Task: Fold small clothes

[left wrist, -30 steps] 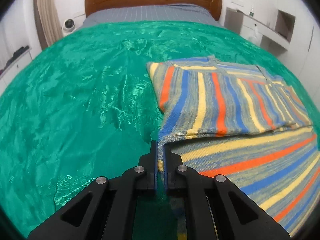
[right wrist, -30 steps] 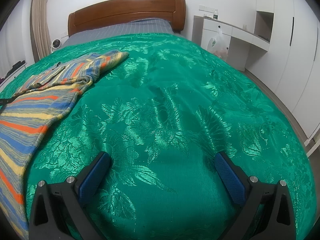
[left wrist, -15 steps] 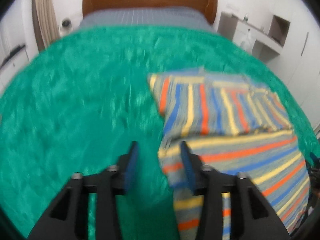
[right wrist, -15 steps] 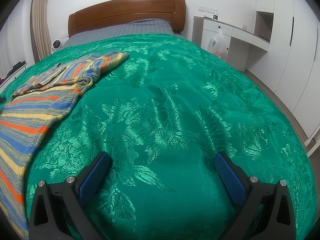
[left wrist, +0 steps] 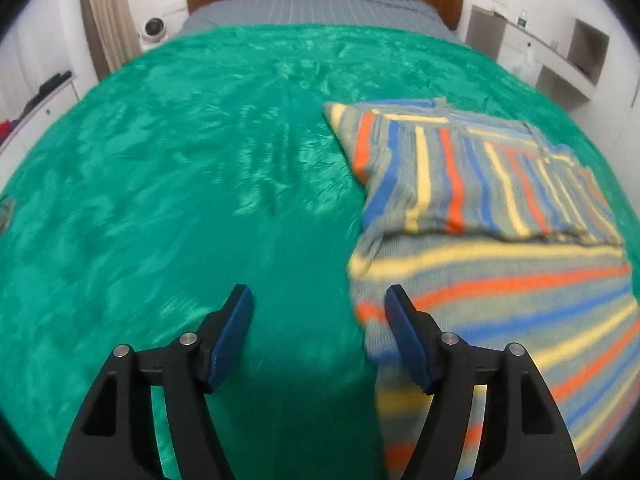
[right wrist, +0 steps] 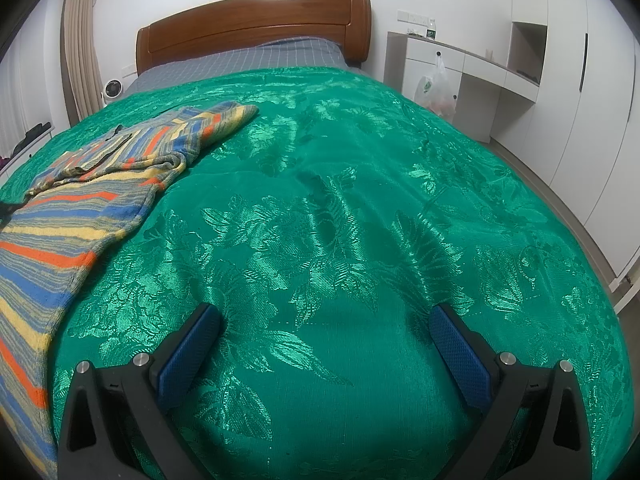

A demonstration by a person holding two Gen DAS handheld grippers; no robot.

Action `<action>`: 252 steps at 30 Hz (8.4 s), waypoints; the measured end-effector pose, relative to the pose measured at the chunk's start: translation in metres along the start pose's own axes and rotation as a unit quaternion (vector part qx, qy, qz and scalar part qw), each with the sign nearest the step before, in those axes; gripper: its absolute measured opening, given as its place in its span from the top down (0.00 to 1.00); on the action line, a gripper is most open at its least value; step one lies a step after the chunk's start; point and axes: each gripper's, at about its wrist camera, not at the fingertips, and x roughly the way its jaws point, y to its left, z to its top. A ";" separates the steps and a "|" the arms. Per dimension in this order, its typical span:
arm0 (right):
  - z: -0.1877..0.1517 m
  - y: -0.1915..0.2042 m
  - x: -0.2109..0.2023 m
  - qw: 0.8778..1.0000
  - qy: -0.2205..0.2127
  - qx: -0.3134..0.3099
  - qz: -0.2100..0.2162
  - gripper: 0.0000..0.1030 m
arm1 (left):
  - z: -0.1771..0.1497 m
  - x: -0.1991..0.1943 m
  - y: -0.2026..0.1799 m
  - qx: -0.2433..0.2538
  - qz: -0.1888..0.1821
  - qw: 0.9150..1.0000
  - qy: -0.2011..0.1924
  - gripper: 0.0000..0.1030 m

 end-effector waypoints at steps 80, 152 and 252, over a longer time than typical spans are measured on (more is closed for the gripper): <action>0.044 0.165 -0.285 0.976 -0.044 -0.096 -0.189 0.01 | -0.131 -0.188 0.039 -0.049 0.036 0.996 -0.067 0.07; -0.087 0.098 -0.091 0.927 0.280 0.086 0.232 0.93 | -0.184 -0.095 -0.024 0.003 -0.126 0.976 0.178 0.97; 0.057 0.050 0.016 0.957 0.136 0.154 0.203 0.50 | -0.064 -0.077 -0.005 -0.012 -0.071 0.997 0.004 0.23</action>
